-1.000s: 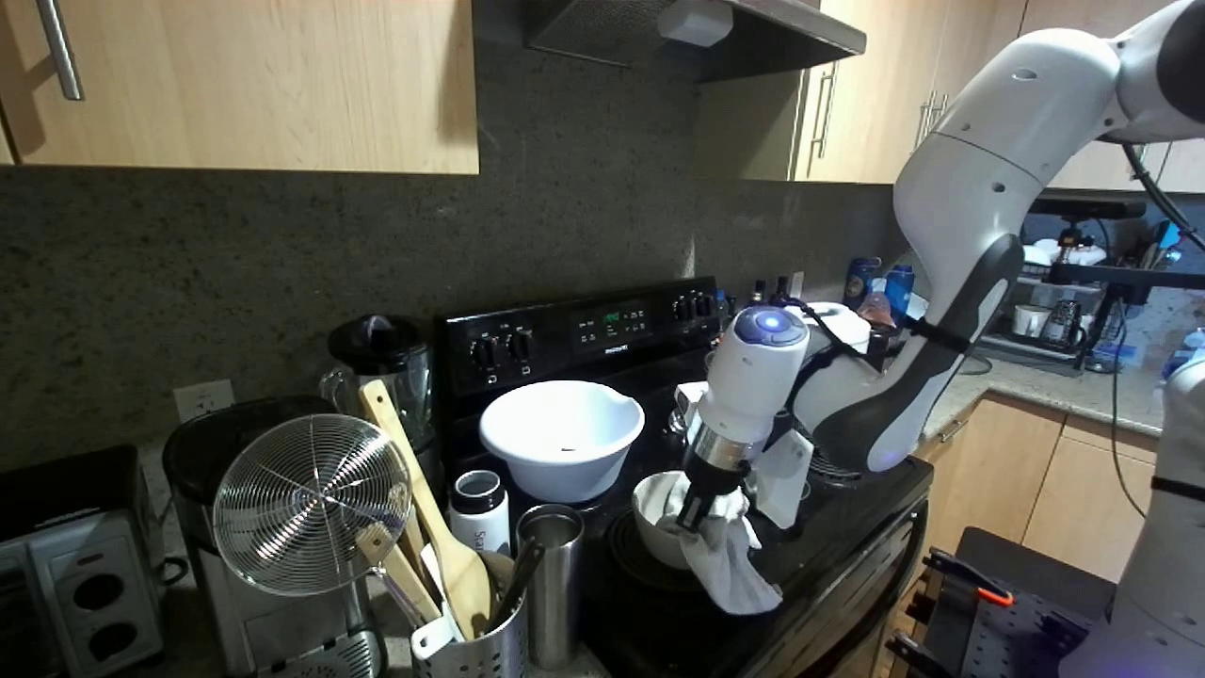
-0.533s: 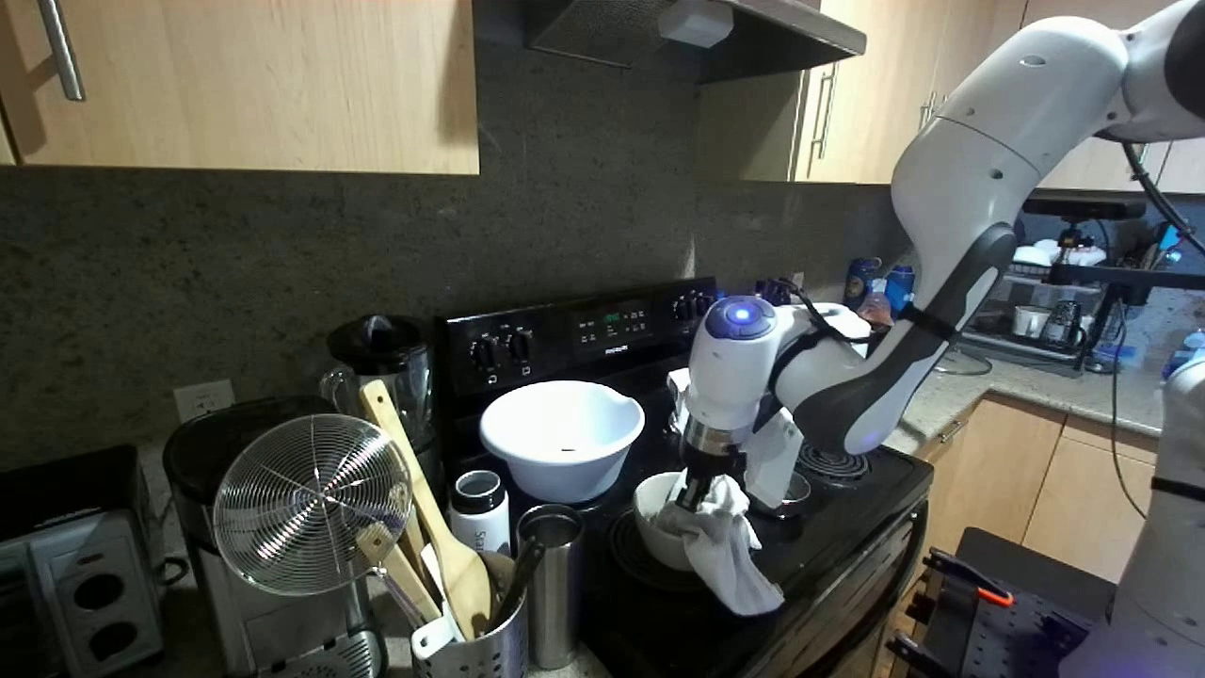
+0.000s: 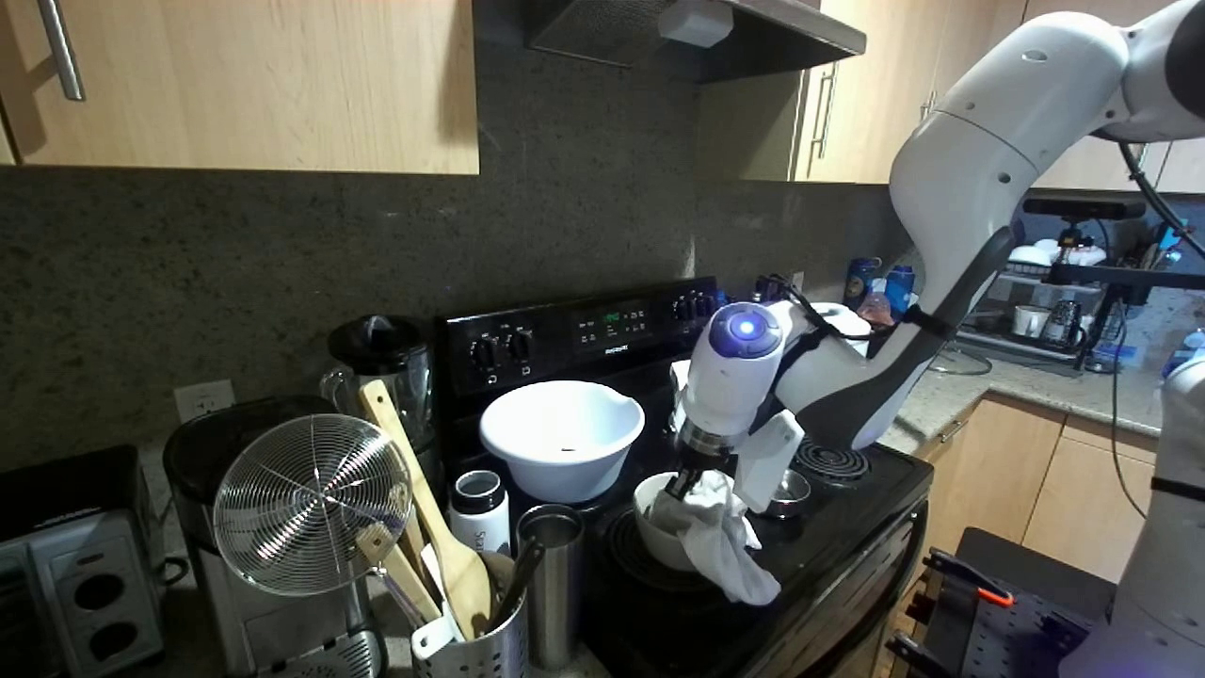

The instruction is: Use the towel to wipe the grey bowl, place the towel on the left side of the countertop, place the silver bowl inside the grey bowl then put the grey bowl inside the white basin

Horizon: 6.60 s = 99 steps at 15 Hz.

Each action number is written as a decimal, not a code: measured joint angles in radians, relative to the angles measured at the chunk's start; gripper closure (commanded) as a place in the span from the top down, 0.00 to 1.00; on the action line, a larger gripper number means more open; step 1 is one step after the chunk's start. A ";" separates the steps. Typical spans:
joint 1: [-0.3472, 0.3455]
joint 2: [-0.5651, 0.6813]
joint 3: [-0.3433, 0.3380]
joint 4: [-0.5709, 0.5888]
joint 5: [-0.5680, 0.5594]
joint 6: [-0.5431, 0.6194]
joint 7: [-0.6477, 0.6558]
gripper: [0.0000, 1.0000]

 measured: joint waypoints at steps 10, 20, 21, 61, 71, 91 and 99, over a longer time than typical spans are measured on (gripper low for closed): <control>-0.030 0.028 0.009 -0.002 0.264 0.141 -0.016 0.04; 0.029 0.002 -0.059 0.024 -0.028 -0.107 0.088 0.07; 0.034 0.001 -0.059 0.024 -0.099 -0.110 0.147 0.05; 0.069 -0.127 0.223 0.479 0.368 0.065 -0.239 0.06; 0.083 0.133 0.222 0.552 0.284 0.084 -0.195 0.61; -0.046 -0.068 -0.144 0.333 0.408 -0.174 -0.344 1.00; -0.128 -0.189 -0.154 0.024 0.487 -0.152 -0.380 1.00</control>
